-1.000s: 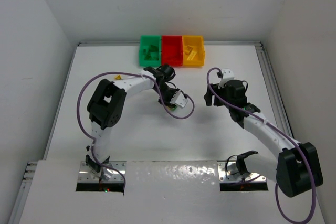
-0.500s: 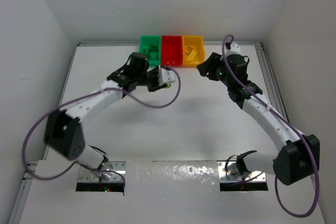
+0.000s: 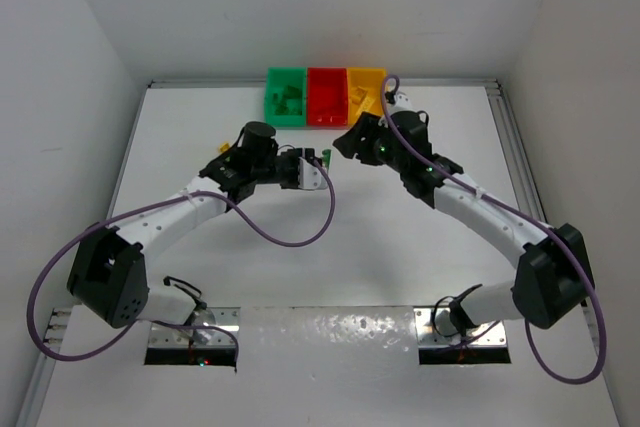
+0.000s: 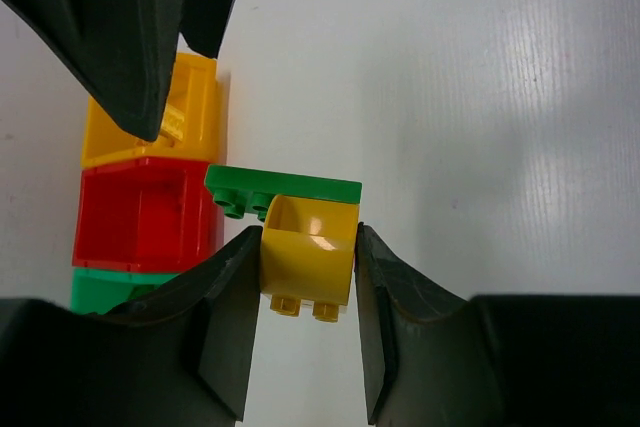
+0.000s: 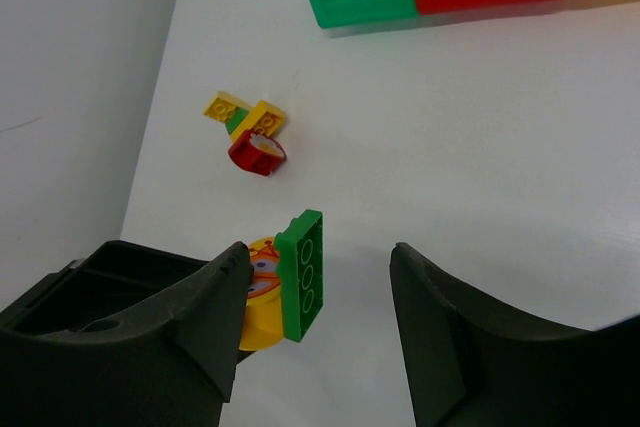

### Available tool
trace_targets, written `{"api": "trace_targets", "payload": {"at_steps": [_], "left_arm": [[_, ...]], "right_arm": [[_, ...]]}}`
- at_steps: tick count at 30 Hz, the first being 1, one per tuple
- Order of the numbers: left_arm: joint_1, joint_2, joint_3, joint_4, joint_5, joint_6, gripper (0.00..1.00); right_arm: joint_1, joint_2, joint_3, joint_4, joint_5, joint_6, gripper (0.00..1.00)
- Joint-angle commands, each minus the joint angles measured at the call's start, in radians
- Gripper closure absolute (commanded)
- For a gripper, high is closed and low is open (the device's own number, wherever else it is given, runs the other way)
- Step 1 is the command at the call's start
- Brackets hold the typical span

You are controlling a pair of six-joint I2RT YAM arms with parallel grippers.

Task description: Sort the legos into containers by color

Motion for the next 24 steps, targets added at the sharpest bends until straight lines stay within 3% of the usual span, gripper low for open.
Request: {"api": "trace_targets", "payload": {"at_steps": [1, 15, 24], "left_arm": [[-0.003, -0.011, 0.011, 0.063, 0.039, 0.022, 1.00], [-0.011, -0.009, 0.025, 0.080, 0.036, -0.016, 1.00], [-0.014, -0.020, 0.028, 0.060, 0.067, 0.004, 1.00]], "right_arm": [[0.006, 0.000, 0.000, 0.041, 0.002, 0.030, 0.43], [0.055, 0.080, 0.025, 0.075, -0.025, 0.013, 0.47], [0.055, 0.138, 0.043, 0.110, -0.062, 0.060, 0.60]]}}
